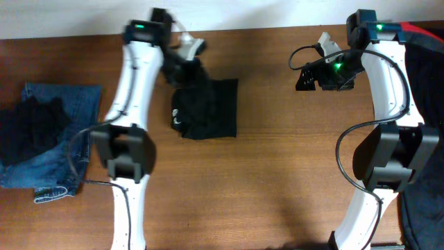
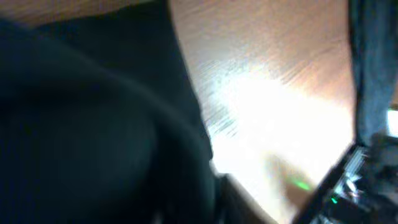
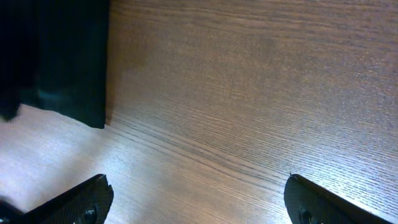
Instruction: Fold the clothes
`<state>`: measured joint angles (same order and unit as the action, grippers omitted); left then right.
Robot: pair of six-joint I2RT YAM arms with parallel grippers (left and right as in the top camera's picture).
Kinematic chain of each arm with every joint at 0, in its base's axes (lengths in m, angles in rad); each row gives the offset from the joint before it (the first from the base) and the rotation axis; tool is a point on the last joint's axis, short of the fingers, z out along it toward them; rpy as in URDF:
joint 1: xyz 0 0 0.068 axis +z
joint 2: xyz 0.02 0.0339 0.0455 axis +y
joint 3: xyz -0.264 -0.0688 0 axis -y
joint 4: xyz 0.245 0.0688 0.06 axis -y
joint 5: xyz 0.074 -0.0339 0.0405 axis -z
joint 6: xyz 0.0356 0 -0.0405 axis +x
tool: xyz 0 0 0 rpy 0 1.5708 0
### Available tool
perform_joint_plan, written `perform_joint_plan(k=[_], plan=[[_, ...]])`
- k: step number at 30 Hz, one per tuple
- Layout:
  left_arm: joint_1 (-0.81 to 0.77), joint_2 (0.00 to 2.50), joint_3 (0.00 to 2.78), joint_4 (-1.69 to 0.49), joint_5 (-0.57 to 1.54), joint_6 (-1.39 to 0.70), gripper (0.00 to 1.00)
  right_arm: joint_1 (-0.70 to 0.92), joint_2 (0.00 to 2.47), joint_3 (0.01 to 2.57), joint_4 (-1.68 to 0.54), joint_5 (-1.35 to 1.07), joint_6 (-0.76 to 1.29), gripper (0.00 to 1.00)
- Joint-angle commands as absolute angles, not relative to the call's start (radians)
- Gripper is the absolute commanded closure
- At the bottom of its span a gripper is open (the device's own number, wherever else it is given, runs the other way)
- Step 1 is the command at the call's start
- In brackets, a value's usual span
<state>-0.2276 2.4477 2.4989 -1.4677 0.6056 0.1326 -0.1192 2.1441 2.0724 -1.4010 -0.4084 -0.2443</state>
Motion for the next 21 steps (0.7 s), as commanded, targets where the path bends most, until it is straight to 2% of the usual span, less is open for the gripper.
perform_joint_plan(k=[1, 2, 3, 7, 10, 21], plan=[[-0.359, 2.413, 2.519, -1.451, 0.378, 0.075, 0.29, -0.117, 2.133, 2.08, -1.404, -0.407, -0.253, 0.07], [-0.397, 2.415, 2.519, -1.451, 0.341, 0.075, 0.04, -0.117, 2.133, 2.08, -1.404, -0.407, -0.253, 0.07], [-0.425, 2.417, 2.518, -1.451, 0.314, 0.075, 0.01, -0.117, 2.133, 2.08, -1.404, -0.407, -0.253, 0.07], [-0.482, 2.416, 2.519, -1.459, 0.241, 0.075, 0.01, -0.117, 2.133, 2.08, -1.409, -0.407, -0.253, 0.03], [-0.464, 2.411, 2.52, -1.475, 0.238, 0.075, 0.01, -0.117, 2.133, 2.08, -1.414, -0.408, -0.253, 0.03], [-0.158, 2.421, 2.519, -1.484, 0.272, 0.075, 0.01, -0.105, 2.133, 2.08, -1.414, -0.407, -0.257, 0.0]])
